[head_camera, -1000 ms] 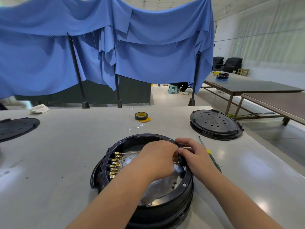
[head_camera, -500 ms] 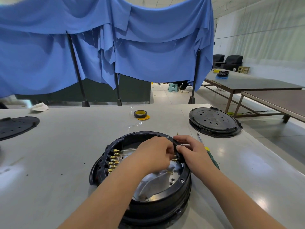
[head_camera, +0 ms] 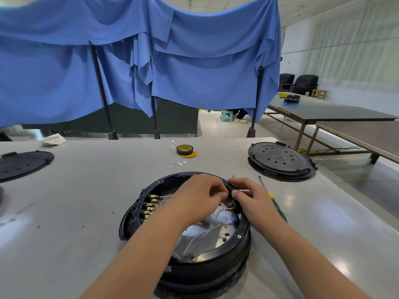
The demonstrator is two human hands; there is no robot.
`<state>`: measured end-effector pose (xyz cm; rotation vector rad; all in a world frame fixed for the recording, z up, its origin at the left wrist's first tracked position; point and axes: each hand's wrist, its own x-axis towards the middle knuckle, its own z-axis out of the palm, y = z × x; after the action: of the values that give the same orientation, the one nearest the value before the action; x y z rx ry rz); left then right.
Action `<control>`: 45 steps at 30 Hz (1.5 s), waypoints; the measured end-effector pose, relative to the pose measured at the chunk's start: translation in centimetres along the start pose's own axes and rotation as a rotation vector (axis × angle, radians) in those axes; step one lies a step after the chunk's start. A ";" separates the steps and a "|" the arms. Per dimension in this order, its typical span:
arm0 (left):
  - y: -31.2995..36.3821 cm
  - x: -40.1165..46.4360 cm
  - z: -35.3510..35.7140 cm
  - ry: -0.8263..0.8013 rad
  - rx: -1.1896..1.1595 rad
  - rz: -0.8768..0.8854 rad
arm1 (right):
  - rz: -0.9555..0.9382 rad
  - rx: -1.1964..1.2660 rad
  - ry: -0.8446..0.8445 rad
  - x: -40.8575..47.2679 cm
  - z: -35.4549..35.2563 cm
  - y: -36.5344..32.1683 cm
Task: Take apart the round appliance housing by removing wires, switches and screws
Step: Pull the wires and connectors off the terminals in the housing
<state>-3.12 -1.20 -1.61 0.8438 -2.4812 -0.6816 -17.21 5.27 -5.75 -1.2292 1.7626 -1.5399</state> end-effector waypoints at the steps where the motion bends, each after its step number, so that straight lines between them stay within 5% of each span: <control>1: -0.2 0.0 -0.2 0.030 -0.039 0.000 | 0.003 0.002 0.000 0.0 0.0 0.0; 9: -0.4 -0.1 -1.8 0.274 -0.502 -0.058 | 0.028 -0.020 -0.002 -0.2 -0.1 -0.2; 14: -0.4 -0.1 -2.6 0.319 -0.774 -0.111 | -0.314 -0.245 0.149 -1.2 -0.1 -1.3; 22: -0.3 -0.2 -2.5 0.303 -0.932 -0.138 | -0.328 -0.115 -0.061 -3.2 0.6 -2.2; 30: -0.4 0.3 -1.9 0.252 -0.742 -0.145 | -0.248 -0.016 0.081 -2.5 0.0 -2.3; 34: -0.4 -0.2 -1.3 0.050 -0.488 -0.126 | -0.172 -0.004 0.210 -1.1 -1.6 -2.0; 38: 0.4 -0.7 -0.2 -0.148 -0.192 -0.071 | -0.099 -0.211 0.271 1.2 -3.5 -1.1; 45: 0.4 -0.6 0.3 -0.154 -0.093 -0.054 | 0.039 -0.705 0.157 5.9 -3.3 0.6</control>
<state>-3.06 -0.48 -1.78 0.8553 -2.5466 -0.9046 -22.91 1.84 -4.36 -1.3838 2.5393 -1.0286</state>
